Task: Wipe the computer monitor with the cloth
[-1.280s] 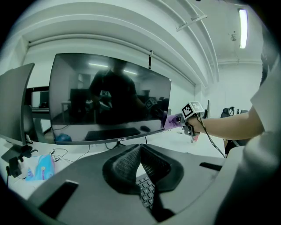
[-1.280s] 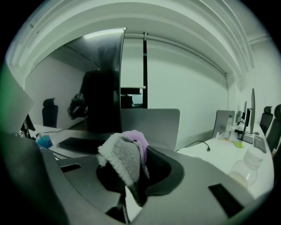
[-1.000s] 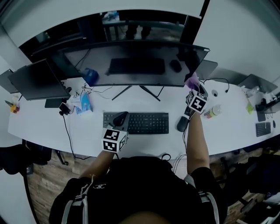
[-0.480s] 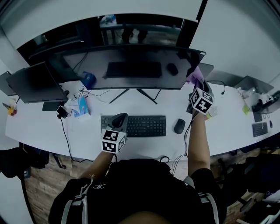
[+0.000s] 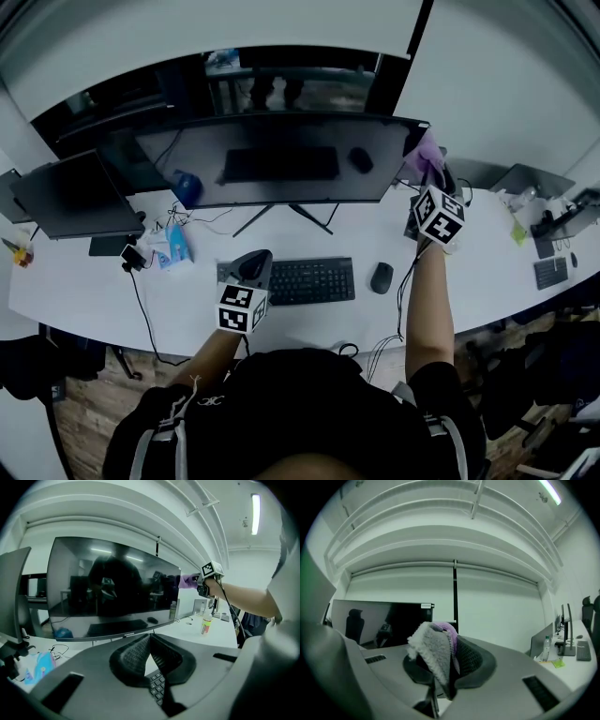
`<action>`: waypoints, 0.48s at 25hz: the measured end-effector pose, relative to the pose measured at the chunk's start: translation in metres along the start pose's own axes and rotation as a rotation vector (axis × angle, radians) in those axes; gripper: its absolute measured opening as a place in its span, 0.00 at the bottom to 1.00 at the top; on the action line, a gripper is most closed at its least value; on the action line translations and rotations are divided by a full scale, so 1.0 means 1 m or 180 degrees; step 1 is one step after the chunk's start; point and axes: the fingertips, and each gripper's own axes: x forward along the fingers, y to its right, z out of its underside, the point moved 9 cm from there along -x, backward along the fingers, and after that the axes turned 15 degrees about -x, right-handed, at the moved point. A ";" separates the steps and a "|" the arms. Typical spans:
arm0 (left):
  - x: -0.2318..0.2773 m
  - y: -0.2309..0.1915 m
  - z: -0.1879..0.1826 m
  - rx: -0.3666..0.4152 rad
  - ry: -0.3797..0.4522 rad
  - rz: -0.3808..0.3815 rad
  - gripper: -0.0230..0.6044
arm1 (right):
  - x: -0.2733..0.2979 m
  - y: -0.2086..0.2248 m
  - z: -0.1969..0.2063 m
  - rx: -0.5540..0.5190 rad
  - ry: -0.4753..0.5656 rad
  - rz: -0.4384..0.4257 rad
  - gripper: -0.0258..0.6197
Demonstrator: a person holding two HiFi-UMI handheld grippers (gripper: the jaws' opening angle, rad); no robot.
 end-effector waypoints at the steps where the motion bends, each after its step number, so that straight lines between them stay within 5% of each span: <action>1: -0.001 -0.002 -0.002 0.0010 0.0006 0.0007 0.06 | -0.001 0.000 -0.004 -0.0004 0.0018 0.0018 0.15; 12: -0.018 -0.033 -0.019 0.0065 0.0007 0.0022 0.06 | -0.011 0.000 -0.049 -0.0130 0.0259 0.0286 0.15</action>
